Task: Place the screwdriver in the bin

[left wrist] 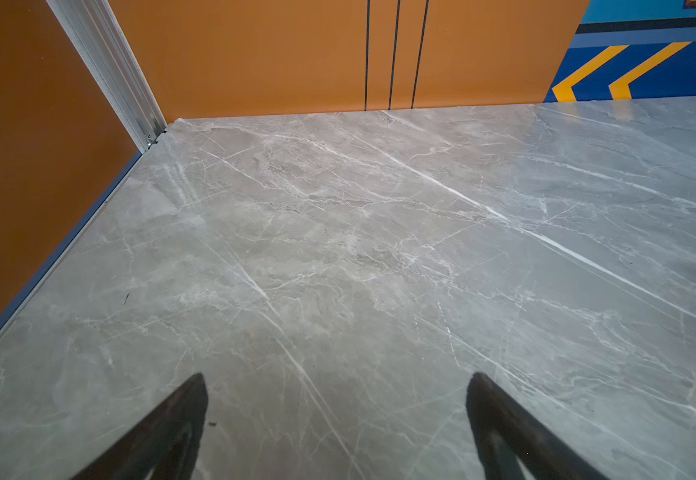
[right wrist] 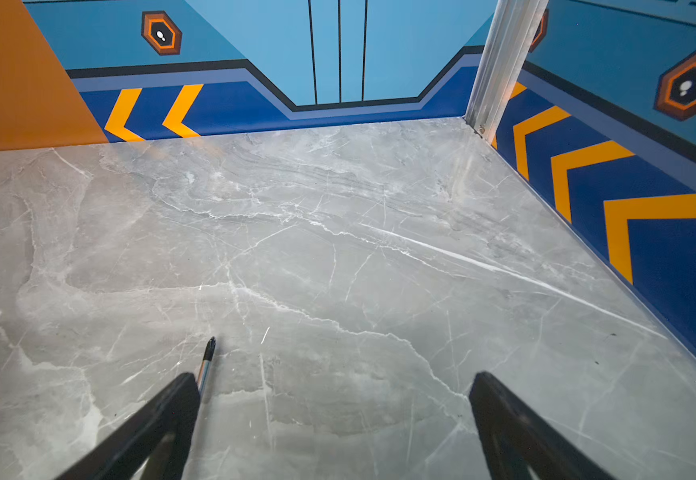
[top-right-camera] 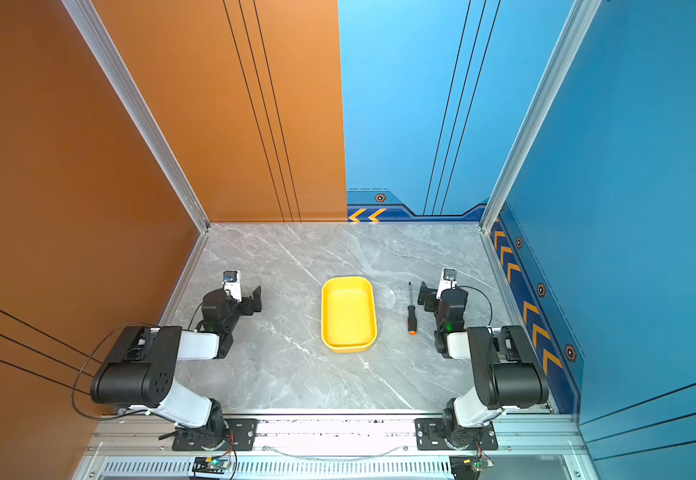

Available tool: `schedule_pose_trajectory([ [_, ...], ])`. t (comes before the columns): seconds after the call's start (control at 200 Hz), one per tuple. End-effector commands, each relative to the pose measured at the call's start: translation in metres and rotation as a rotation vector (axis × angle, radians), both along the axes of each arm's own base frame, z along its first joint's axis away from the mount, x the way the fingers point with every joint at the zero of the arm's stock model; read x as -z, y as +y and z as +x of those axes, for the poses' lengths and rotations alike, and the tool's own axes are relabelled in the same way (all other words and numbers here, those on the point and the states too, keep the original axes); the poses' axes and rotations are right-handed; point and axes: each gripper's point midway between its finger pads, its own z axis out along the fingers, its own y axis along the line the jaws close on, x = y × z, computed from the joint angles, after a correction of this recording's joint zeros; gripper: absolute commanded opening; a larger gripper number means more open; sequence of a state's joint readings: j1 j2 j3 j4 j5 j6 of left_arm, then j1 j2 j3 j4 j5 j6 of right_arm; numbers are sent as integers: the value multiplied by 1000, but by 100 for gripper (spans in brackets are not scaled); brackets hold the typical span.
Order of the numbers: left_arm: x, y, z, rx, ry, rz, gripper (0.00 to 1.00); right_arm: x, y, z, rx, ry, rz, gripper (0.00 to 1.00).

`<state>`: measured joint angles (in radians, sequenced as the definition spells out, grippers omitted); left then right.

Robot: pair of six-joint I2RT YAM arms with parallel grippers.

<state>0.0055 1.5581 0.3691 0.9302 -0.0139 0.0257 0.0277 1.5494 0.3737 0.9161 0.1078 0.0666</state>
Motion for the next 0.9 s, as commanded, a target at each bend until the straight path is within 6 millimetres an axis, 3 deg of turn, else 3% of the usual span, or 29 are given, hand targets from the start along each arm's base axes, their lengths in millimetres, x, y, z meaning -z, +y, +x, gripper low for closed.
schedule_pose_trajectory([
  [0.0, 0, -3, 2, 14, 3, -17, 98, 1, 0, -1, -6, 7, -6, 100],
  [0.08, -1, -5, 2, 23, 0, -12, 98, 1, 0, 0, -6, 7, -7, 100],
  [0.205, -22, -10, -3, 37, -13, 8, 98, -1, 4, -2, -24, 1, -15, 100],
  [0.335, -52, -24, -15, 83, -32, 17, 98, -27, 13, -5, -16, 15, -81, 97],
  [0.436, -69, -49, -23, 165, -12, -64, 98, -41, 19, -9, -17, 119, -23, 97],
  [0.526, -67, -77, -32, 242, 51, -111, 98, -46, 31, -17, -57, 223, 58, 97],
  [0.726, -43, -125, -50, 356, 260, -233, 98, -11, 62, -49, -120, 524, 227, 97],
  [0.891, -28, -147, -63, 379, 324, -293, 98, 21, 75, -72, -113, 643, 260, 94],
])
